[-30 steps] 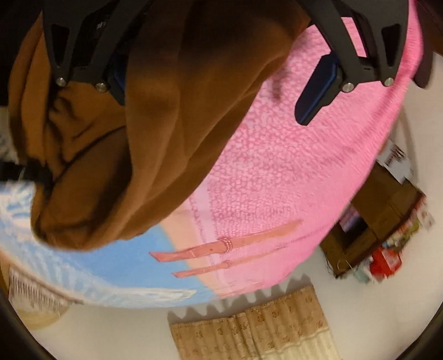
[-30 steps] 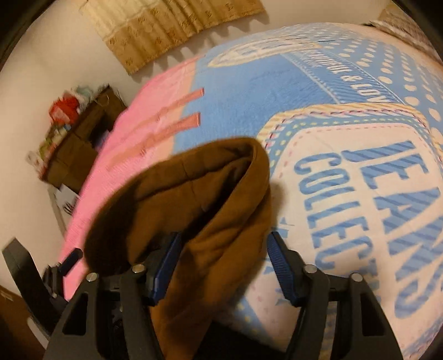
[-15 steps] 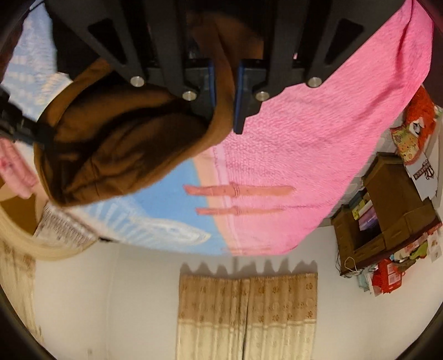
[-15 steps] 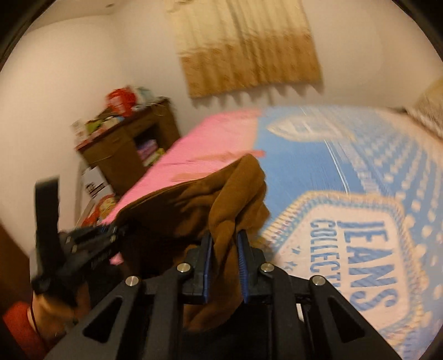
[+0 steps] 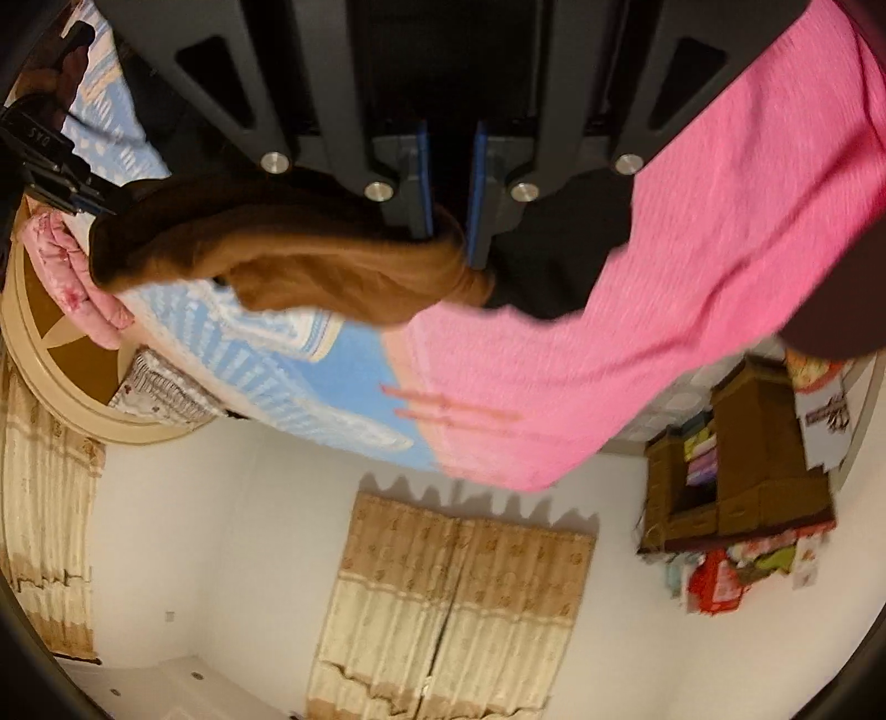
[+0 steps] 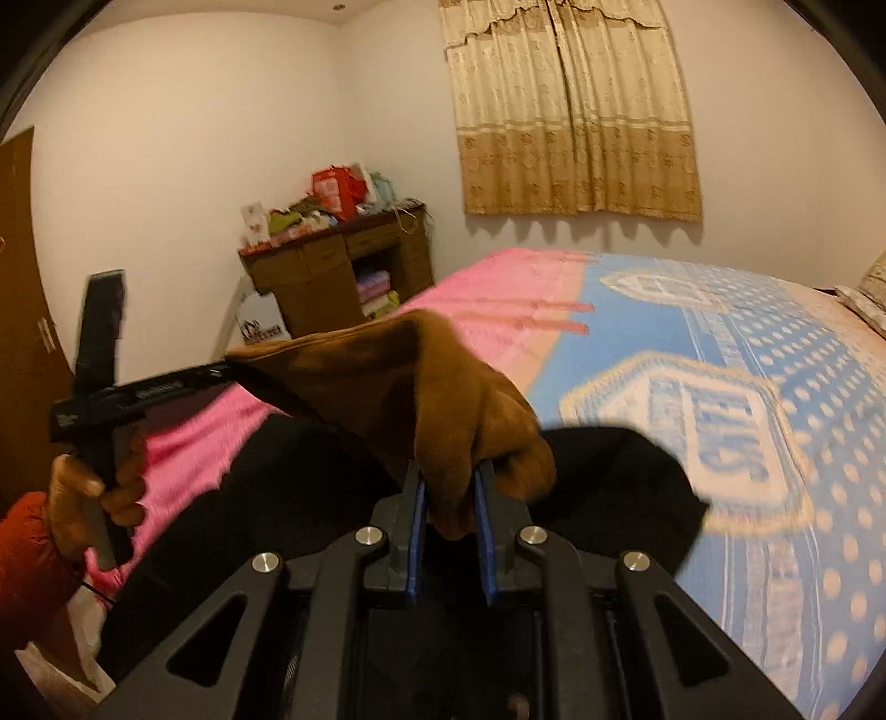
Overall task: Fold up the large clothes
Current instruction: 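Fold the brown hood down onto the hoodie body with the right gripper while the left gripper holds the hem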
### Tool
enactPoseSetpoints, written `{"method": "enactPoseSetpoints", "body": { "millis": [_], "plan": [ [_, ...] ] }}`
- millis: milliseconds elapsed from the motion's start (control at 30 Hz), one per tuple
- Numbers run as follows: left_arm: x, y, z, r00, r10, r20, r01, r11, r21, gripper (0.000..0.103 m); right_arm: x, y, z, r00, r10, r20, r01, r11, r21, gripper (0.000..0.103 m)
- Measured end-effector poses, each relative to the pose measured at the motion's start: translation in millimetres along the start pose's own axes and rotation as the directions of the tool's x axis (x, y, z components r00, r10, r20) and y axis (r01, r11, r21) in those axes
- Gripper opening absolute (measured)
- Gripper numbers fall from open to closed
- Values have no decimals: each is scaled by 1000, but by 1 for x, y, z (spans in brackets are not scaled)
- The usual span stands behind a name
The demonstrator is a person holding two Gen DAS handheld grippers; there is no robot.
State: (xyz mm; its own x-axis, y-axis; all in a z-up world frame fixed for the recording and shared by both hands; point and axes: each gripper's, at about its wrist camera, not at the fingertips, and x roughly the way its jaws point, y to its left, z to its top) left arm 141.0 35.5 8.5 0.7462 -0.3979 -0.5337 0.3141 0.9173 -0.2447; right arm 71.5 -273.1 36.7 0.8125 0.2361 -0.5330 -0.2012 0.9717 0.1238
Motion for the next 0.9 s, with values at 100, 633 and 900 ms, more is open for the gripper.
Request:
{"method": "enactPoseSetpoints", "body": {
  "millis": [100, 633, 900],
  "plan": [
    [22, 8, -29, 993, 108, -49, -106, 994, 31, 16, 17, -4, -33, 996, -81, -31, 81, 997, 17, 17],
    [5, 47, 18, 994, -77, -81, 70, 994, -88, 79, -27, -78, -25, 970, 243, 26, -233, 884, 406, 76],
    [20, 21, 95, 986, -121, -118, 116, 992, -41, 85, 68, -121, 40, 924, 382, -21, -310, 779, 546, 78]
  ]
}}
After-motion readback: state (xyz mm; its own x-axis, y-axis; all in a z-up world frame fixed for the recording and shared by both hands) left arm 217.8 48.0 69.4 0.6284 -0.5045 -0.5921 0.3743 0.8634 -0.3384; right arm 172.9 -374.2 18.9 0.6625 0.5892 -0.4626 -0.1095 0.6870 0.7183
